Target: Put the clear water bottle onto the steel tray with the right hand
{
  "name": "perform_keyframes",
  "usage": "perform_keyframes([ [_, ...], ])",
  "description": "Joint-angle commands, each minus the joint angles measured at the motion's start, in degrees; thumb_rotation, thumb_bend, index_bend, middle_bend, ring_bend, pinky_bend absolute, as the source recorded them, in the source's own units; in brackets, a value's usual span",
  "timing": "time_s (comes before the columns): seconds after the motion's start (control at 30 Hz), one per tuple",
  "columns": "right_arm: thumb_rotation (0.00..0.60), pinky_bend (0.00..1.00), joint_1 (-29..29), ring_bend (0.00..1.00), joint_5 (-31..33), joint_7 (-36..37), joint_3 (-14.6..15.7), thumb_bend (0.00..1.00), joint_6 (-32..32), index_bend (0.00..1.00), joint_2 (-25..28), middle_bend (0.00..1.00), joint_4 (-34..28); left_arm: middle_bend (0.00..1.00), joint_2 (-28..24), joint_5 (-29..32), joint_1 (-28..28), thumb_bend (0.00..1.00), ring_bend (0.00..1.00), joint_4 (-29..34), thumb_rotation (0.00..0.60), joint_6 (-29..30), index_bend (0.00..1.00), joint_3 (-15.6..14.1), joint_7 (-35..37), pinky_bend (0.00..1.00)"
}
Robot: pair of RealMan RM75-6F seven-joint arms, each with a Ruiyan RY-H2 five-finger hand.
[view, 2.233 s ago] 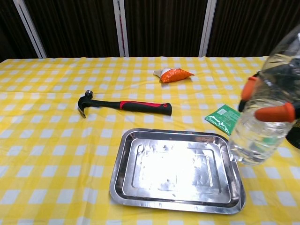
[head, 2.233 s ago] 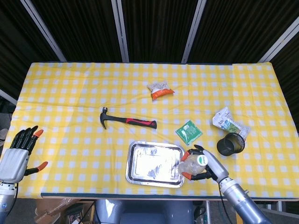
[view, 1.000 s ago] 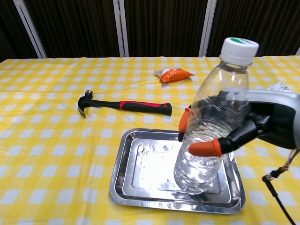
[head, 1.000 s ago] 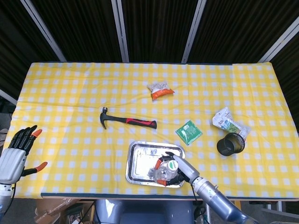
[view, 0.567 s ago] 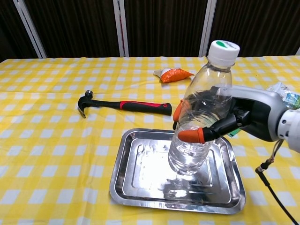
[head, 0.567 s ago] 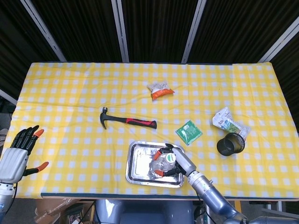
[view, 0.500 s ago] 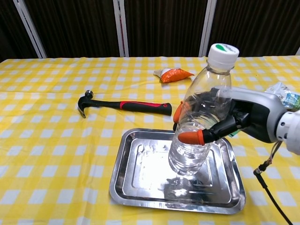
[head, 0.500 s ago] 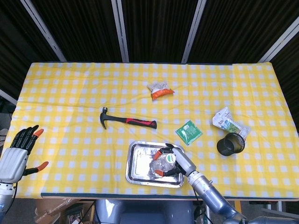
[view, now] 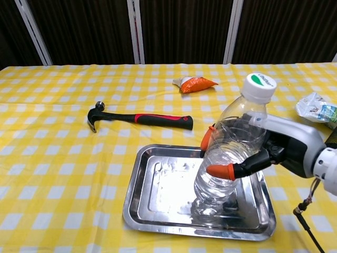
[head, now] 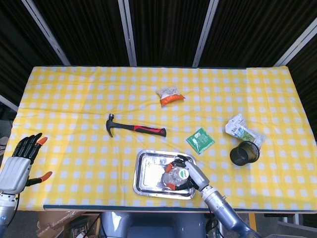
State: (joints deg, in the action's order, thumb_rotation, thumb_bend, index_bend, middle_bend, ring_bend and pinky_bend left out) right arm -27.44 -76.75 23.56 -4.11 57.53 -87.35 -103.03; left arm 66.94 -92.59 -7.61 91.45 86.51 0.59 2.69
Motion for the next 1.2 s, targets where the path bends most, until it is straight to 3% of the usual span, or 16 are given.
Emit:
perform_keyframes([
  [0.03, 0.6, 0.0, 0.0, 0.27, -0.3, 0.6, 0.3, 0.51, -0.5, 0.66, 0.3, 0.53, 0.1, 0.0, 0.0, 0.0, 0.0, 0.19, 0.0, 0.0, 0.6, 0.0, 0.08, 0.0, 0.0, 0.0],
  [0.47, 0.6, 0.0, 0.0, 0.27, -0.8, 0.7, 0.8, 0.51, -1.4, 0.65, -0.5, 0.53, 1.2, 0.0, -0.1, 0.2, 0.0, 0.19, 0.0, 0.1, 0.6, -0.1, 0.08, 0.0, -0.1, 0.0],
  [0.57, 0.6, 0.0, -0.1, 0.26, -0.9, 0.2, 1.0, 0.43, -1.7, 0.59, -0.6, 0.53, 1.3, 0.0, -0.1, 0.1, 0.0, 0.19, 0.0, 0.2, 0.6, -0.1, 0.08, 0.0, -0.1, 0.0],
  [0.67, 0.6, 0.0, -0.4, 0.22, -0.8, 0.1, 1.1, 0.29, -2.5, 0.49, -0.6, 0.45, 1.3, 0.0, -0.1, 0.1, 0.0, 0.19, 0.0, 0.2, 0.6, 0.0, 0.08, 0.0, 0.0, 0.0],
  [0.83, 0.6, 0.0, -1.2, 0.17, -0.7, 0.1, 1.6, 0.18, -4.7, 0.38, 0.4, 0.34, 1.1, 0.0, -0.1, 0.1, 0.0, 0.19, 0.0, 0.2, 0.6, 0.0, 0.08, -0.1, 0.0, 0.0],
  [1.2, 0.6, 0.0, -1.1, 0.12, -0.5, -0.4, 1.7, 0.16, -5.1, 0.28, 1.3, 0.22, 0.0, 0.0, 0.1, -0.1, -0.1, 0.19, 0.0, 0.2, 0.6, -0.2, 0.08, -0.2, -0.4, 0.0],
])
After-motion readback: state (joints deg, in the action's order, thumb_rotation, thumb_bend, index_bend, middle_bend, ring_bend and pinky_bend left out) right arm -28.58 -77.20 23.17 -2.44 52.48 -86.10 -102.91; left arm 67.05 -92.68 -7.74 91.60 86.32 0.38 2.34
